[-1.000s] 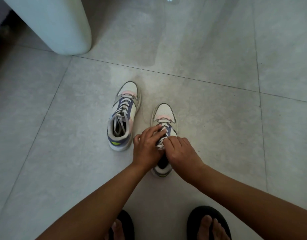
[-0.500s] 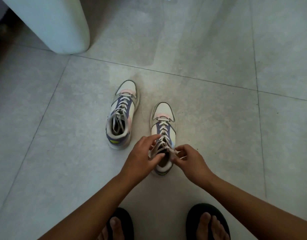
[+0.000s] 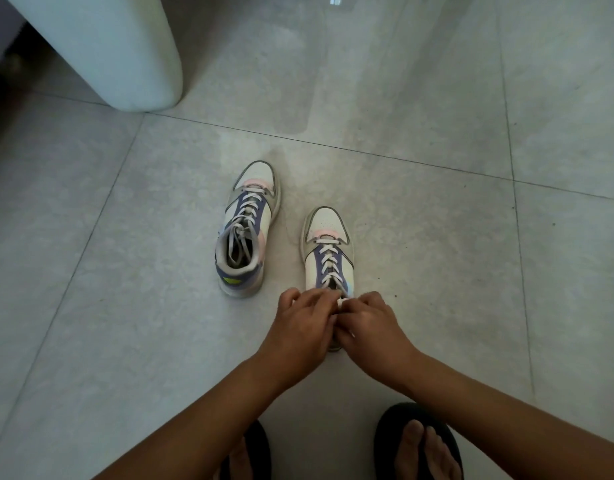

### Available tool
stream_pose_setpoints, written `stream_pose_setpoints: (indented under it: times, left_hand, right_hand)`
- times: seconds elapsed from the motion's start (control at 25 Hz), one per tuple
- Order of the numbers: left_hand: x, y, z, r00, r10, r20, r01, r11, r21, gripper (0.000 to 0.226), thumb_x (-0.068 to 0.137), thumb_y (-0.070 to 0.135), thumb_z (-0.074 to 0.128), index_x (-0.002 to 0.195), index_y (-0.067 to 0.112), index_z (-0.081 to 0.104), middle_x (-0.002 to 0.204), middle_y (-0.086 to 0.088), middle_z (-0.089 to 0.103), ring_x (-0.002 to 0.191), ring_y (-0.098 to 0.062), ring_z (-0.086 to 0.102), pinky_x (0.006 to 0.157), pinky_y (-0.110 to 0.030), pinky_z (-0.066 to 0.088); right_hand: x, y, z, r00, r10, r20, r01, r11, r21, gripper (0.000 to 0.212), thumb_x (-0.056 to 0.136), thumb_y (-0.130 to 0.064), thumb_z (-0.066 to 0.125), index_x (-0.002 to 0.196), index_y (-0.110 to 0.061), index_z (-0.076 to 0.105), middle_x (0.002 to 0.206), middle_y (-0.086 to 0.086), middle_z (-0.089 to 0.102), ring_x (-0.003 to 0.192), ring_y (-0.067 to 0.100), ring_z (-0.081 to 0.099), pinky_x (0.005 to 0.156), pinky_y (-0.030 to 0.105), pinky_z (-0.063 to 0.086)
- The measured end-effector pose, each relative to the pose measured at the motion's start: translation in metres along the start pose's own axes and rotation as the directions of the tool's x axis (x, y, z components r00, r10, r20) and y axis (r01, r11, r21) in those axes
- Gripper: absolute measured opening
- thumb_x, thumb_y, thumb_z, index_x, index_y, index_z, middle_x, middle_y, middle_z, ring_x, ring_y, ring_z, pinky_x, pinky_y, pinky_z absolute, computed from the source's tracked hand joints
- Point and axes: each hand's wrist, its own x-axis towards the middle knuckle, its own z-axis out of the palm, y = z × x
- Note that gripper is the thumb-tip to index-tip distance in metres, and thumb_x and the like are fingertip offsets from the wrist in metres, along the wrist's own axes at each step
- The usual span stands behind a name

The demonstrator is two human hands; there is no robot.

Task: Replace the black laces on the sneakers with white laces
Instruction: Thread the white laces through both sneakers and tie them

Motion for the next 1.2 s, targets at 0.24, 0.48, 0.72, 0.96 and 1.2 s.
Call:
stream_pose_setpoints:
  times: [0.24, 0.48, 0.72, 0.96, 1.2]
  left_hand:
    - [-0.007, -0.001, 0.003, 0.986, 0.071, 0.152, -0.076, 0.997, 0.024, 0.040, 0.095, 0.028, 0.027, 0.118, 0.011, 0.055, 0.107, -0.004, 0.065, 0.098, -0.018, 0.060, 0.105, -0.042, 0.032]
    - [-0.015, 0.003, -0.005, 0.968, -0.182, -0.172, 0.081, 0.878, -0.472, 0.020, 0.086, 0.006, 0.041, 0.103, 0.007, 0.051, 0.102, 0.000, 0.048, 0.090, -0.009, 0.049, 0.084, -0.017, 0.043]
    - [-0.034, -0.013, 0.009, 0.977, 0.214, 0.023, -0.215, 0.969, 0.121, 0.036, 0.094, 0.034, 0.041, 0.120, 0.015, 0.058, 0.120, -0.001, 0.063, 0.122, -0.017, 0.051, 0.107, -0.045, 0.029]
    - [-0.008, -0.009, -0.016, 0.978, 0.208, 0.017, -0.208, 0.978, -0.020, 0.027, 0.093, 0.030, 0.046, 0.097, 0.012, 0.064, 0.091, -0.002, 0.066, 0.086, -0.019, 0.062, 0.091, -0.041, 0.046]
    - [0.015, -0.076, -0.085, 0.835, -0.332, -0.438, 0.306, 0.943, -0.131, 0.020, 0.091, 0.013, 0.052, 0.102, 0.002, 0.063, 0.096, -0.013, 0.060, 0.084, -0.025, 0.057, 0.075, -0.035, 0.051]
  right_hand:
    - [-0.005, 0.012, -0.014, 0.955, 0.007, -0.295, 0.031, 0.992, 0.124, 0.030, 0.087, -0.028, 0.047, 0.085, -0.010, 0.071, 0.087, 0.002, 0.066, 0.077, 0.013, 0.058, 0.068, 0.029, 0.050]
    - [-0.007, 0.010, -0.005, 0.969, 0.007, -0.246, 0.096, 0.910, 0.403, 0.022, 0.082, -0.006, 0.068, 0.102, -0.013, 0.073, 0.089, 0.002, 0.068, 0.080, -0.001, 0.054, 0.073, 0.007, 0.041]
    - [-0.011, 0.012, -0.005, 0.983, -0.128, -0.133, 0.141, 0.985, 0.100, 0.035, 0.089, -0.036, 0.043, 0.103, -0.021, 0.072, 0.091, -0.004, 0.071, 0.094, 0.015, 0.060, 0.077, 0.035, 0.044]
    - [-0.003, 0.019, -0.013, 0.964, -0.260, -0.054, 0.254, 0.961, -0.109, 0.029, 0.076, -0.022, 0.047, 0.096, -0.018, 0.068, 0.087, -0.001, 0.069, 0.087, 0.019, 0.061, 0.069, 0.029, 0.049]
    - [0.030, -0.014, -0.029, 0.968, -0.152, 0.201, 0.213, 0.921, -0.326, 0.027, 0.091, -0.014, 0.043, 0.112, -0.015, 0.060, 0.115, 0.004, 0.060, 0.104, 0.027, 0.055, 0.082, 0.034, 0.043]
